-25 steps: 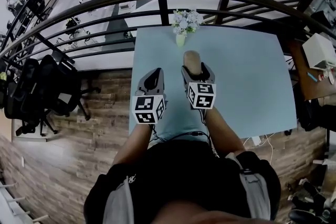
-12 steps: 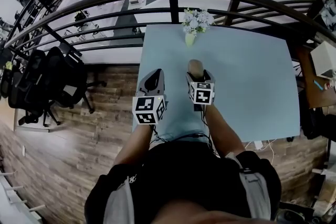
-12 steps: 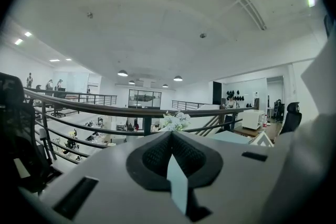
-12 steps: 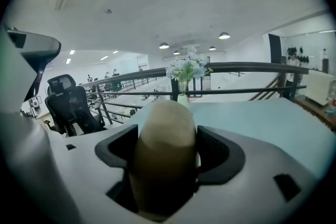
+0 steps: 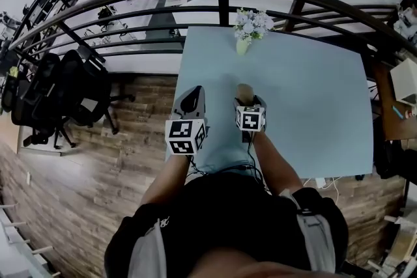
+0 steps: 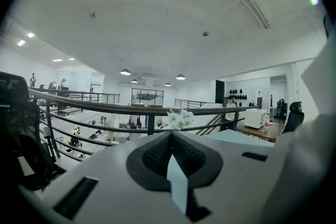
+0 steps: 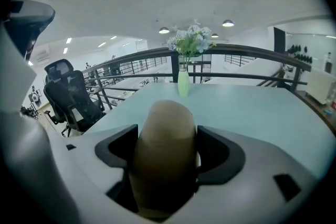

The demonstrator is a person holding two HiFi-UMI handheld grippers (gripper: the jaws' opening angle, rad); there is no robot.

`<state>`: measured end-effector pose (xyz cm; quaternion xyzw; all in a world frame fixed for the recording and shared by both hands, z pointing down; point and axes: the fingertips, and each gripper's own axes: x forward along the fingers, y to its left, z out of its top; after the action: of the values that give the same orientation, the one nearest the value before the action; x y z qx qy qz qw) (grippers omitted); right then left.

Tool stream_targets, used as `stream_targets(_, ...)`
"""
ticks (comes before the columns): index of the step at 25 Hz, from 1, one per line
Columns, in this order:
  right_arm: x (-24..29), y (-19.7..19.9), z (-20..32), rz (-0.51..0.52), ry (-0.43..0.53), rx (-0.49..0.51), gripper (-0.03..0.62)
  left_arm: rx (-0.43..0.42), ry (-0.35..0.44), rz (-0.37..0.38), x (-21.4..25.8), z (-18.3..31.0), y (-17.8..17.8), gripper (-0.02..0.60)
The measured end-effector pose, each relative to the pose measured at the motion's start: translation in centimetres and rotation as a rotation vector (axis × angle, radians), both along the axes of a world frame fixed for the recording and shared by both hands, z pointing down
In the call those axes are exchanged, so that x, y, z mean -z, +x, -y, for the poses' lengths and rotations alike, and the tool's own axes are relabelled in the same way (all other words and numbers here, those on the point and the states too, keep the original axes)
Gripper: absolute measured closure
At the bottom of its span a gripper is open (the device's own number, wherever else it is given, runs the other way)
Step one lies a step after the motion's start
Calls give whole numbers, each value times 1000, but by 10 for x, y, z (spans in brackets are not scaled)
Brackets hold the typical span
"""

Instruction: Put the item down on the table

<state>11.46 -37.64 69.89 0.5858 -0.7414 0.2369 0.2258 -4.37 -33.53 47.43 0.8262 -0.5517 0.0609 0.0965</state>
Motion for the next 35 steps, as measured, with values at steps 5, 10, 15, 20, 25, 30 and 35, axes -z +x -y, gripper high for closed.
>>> stream_targets(5,-18,-5,-6,-15,-49,16,237,8,2,2,0,-1,-5,568)
stream_targets(10,-33,-6,-10,-24,-95,20,234,11,-3,8,-1,-4,-7,568)
stream_targets(15,-46,-2,-18,3,-182,-23,232,11,1,12,1,-5,-10,568)
stream_targets(20,-53,-3,-22,-12,-217,-14,229,2,7,17,4,-5,-9,568)
stream_targets(25,-63,-5,-27,0,-232,-16,229,-18,10,20,5,-5,-5,568)
stream_targets(30,-42,-7,-19,29,-144,-11,217,-47,21,20,8,-3,5,568)
stream_targets(35,-4,-2,-14,85,-33,-43,247,-81,33,13,13,-2,17,568)
